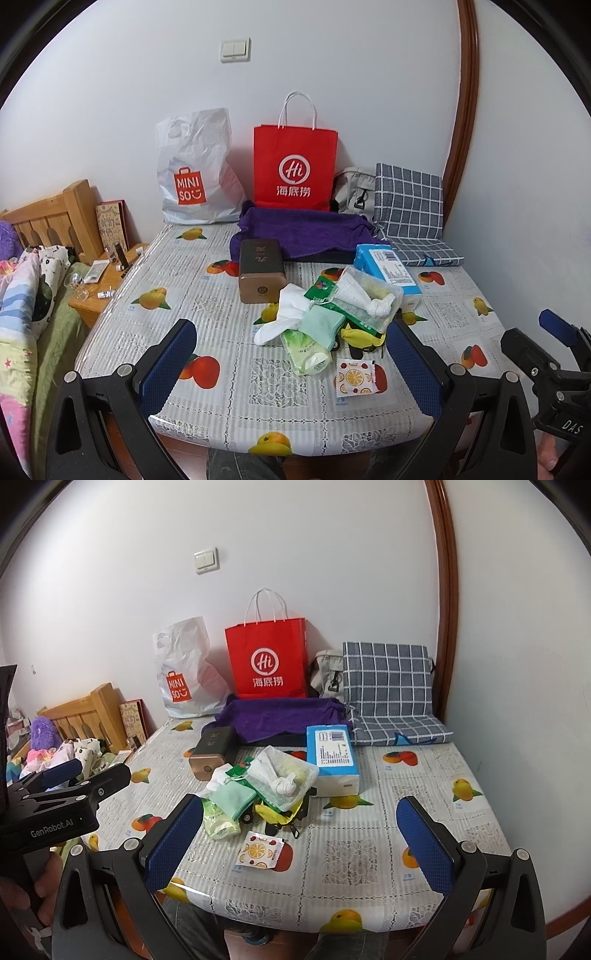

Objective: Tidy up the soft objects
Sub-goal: 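Grasp the orange-print snack packet with the right tool while the left tool approaches the white cloth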

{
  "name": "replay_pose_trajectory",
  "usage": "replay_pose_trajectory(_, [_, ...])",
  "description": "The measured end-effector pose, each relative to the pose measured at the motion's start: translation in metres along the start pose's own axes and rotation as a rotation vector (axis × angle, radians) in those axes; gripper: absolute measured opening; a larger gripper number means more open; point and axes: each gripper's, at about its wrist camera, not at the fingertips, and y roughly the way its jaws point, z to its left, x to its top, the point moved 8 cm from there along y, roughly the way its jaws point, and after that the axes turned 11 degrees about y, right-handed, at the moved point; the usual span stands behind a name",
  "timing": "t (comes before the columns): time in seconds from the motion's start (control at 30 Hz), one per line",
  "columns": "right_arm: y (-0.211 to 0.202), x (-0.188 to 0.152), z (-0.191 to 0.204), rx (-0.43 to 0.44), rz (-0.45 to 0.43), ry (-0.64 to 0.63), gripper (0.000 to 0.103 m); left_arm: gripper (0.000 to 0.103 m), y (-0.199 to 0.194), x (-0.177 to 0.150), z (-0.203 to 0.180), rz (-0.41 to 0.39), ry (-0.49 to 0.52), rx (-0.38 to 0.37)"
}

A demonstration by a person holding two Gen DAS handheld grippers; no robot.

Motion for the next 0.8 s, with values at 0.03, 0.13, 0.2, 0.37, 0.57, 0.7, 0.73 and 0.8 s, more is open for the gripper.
replay_pose_trajectory(0.03, [0.006,-0.002,-0.001,0.002,0.011,0.0,0.103,0.103,0.004,-0.002,0.0,0.007,-0.002,0.001])
replay_pose_trajectory(0.13, [0.025,-0.011,-0.004,0.003,0.051,0.001,0.103,0.103,0.017,-0.008,0.004,0.035,-0.012,0.002])
replay_pose_trajectory(0.2, [0.04,-0.02,-0.008,-0.003,0.081,0.005,0.103,0.103,0.031,-0.011,0.009,0.057,-0.023,0.0])
replay_pose_trajectory(0.37, [0.073,-0.04,-0.01,0.014,0.129,-0.002,0.103,0.103,0.063,-0.026,0.023,0.109,-0.055,0.001])
replay_pose_trajectory(0.57, [0.117,-0.073,-0.003,0.056,0.22,0.003,0.103,0.101,0.096,-0.048,0.039,0.165,-0.094,0.011])
replay_pose_trajectory(0.7, [0.143,-0.095,0.004,0.059,0.282,0.004,0.101,0.1,0.114,-0.063,0.052,0.198,-0.12,0.028])
replay_pose_trajectory(0.73, [0.149,-0.1,0.005,0.06,0.293,0.003,0.1,0.1,0.117,-0.067,0.055,0.205,-0.125,0.028])
replay_pose_trajectory(0.8, [0.163,-0.11,0.007,0.055,0.317,0.006,0.099,0.1,0.125,-0.073,0.061,0.214,-0.142,0.023])
